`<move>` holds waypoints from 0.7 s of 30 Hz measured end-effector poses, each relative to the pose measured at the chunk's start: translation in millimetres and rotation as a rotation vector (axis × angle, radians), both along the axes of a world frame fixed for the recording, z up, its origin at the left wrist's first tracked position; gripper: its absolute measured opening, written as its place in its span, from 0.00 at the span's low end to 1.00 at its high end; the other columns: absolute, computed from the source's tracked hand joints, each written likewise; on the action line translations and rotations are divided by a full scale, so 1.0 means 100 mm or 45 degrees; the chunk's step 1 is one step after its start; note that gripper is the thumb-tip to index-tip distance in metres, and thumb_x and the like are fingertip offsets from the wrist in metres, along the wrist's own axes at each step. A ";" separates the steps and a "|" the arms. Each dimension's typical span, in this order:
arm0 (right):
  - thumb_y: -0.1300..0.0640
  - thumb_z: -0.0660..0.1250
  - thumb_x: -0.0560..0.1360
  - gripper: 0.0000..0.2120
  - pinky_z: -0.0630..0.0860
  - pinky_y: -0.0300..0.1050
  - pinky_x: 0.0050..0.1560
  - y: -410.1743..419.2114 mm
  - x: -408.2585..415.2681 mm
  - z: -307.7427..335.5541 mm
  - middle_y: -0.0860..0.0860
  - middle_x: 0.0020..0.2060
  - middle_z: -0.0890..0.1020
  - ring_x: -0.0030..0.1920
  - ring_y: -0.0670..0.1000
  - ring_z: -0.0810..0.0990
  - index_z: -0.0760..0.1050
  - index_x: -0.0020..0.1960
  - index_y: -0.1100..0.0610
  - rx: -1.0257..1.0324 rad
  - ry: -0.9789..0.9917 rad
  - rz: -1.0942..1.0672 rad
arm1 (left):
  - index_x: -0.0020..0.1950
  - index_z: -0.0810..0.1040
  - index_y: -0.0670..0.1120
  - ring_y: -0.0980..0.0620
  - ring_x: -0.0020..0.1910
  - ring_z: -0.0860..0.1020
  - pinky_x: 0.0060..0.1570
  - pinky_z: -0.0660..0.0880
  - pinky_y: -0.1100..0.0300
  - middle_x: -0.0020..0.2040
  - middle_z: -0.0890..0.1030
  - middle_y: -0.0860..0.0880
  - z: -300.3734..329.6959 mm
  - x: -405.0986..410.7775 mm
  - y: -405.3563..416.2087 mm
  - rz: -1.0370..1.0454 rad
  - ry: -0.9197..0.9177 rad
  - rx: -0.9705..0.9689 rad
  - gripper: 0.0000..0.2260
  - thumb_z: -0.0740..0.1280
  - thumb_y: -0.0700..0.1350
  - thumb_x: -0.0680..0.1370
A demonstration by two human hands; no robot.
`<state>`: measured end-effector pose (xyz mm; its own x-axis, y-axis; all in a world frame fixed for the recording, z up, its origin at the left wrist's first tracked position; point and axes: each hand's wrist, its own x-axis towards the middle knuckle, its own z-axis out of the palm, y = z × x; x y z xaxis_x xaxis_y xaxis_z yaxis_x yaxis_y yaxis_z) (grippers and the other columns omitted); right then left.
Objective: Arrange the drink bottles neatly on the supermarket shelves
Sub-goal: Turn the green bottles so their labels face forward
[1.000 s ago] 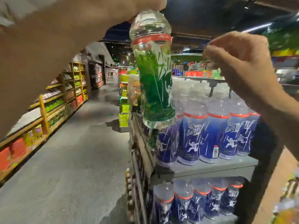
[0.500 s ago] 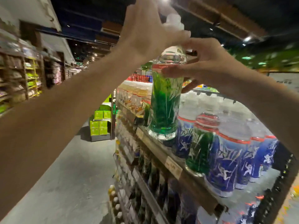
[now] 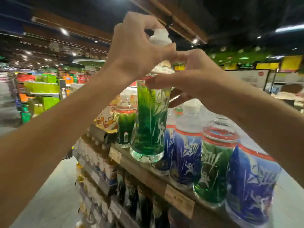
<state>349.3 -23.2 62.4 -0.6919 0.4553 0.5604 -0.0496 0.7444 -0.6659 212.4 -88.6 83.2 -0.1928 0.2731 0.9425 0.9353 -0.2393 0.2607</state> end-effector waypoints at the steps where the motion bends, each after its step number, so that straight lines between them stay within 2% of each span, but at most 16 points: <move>1: 0.56 0.81 0.66 0.31 0.86 0.54 0.38 0.01 -0.04 -0.01 0.55 0.48 0.87 0.39 0.52 0.89 0.76 0.66 0.58 -0.004 -0.012 -0.036 | 0.54 0.83 0.50 0.59 0.41 0.83 0.41 0.80 0.62 0.46 0.84 0.54 -0.02 -0.07 0.06 -0.040 0.016 -0.004 0.19 0.72 0.59 0.68; 3: 0.56 0.82 0.65 0.30 0.86 0.54 0.39 0.03 -0.16 -0.06 0.54 0.46 0.88 0.40 0.52 0.89 0.77 0.65 0.57 0.014 -0.030 -0.115 | 0.53 0.83 0.50 0.59 0.41 0.82 0.39 0.80 0.64 0.45 0.84 0.53 -0.07 -0.21 0.15 -0.117 0.033 -0.009 0.18 0.72 0.58 0.68; 7: 0.55 0.82 0.65 0.29 0.86 0.59 0.41 -0.01 -0.48 -0.14 0.55 0.45 0.87 0.44 0.55 0.88 0.79 0.63 0.56 -0.010 -0.010 -0.262 | 0.49 0.83 0.49 0.57 0.38 0.83 0.38 0.81 0.56 0.41 0.84 0.53 -0.14 -0.56 0.27 -0.289 0.000 -0.030 0.15 0.72 0.56 0.67; 11: 0.56 0.81 0.66 0.21 0.84 0.63 0.42 -0.13 -0.82 -0.15 0.56 0.50 0.87 0.49 0.58 0.87 0.81 0.58 0.54 -0.021 -0.003 -0.369 | 0.50 0.82 0.49 0.56 0.39 0.83 0.38 0.81 0.59 0.43 0.84 0.52 -0.11 -0.91 0.30 -0.433 0.030 -0.066 0.14 0.73 0.54 0.68; 14: 0.56 0.81 0.67 0.21 0.84 0.62 0.41 -0.22 -1.04 -0.11 0.57 0.53 0.85 0.50 0.58 0.87 0.82 0.58 0.53 -0.012 0.005 -0.455 | 0.51 0.82 0.49 0.57 0.39 0.83 0.36 0.78 0.65 0.42 0.83 0.53 -0.07 -1.13 0.31 -0.515 0.016 -0.070 0.14 0.73 0.53 0.69; 17: 0.57 0.80 0.67 0.21 0.85 0.59 0.41 -0.32 -1.20 -0.10 0.53 0.50 0.86 0.46 0.54 0.87 0.81 0.59 0.54 -0.016 0.033 -0.531 | 0.53 0.81 0.49 0.59 0.40 0.83 0.38 0.80 0.65 0.44 0.83 0.53 -0.05 -1.28 0.30 -0.589 0.054 -0.080 0.16 0.73 0.54 0.69; 19: 0.57 0.80 0.67 0.21 0.85 0.59 0.41 -0.35 -1.28 -0.11 0.56 0.49 0.87 0.46 0.56 0.87 0.81 0.59 0.55 -0.028 0.040 -0.565 | 0.53 0.81 0.50 0.60 0.39 0.82 0.38 0.80 0.66 0.44 0.83 0.53 -0.05 -1.37 0.31 -0.615 0.064 -0.075 0.16 0.72 0.55 0.69; 21: 0.57 0.80 0.67 0.21 0.85 0.56 0.40 -0.36 -1.35 -0.13 0.58 0.49 0.86 0.45 0.57 0.87 0.81 0.59 0.55 -0.050 0.043 -0.595 | 0.52 0.81 0.51 0.60 0.38 0.83 0.38 0.81 0.62 0.41 0.84 0.52 -0.07 -1.44 0.34 -0.670 0.045 -0.091 0.15 0.72 0.55 0.69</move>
<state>214.4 -59.5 49.2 -0.3890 0.7351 0.5553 0.2628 0.6663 -0.6979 68.5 -54.7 75.9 0.0192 0.3883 0.9213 0.7023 -0.6611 0.2640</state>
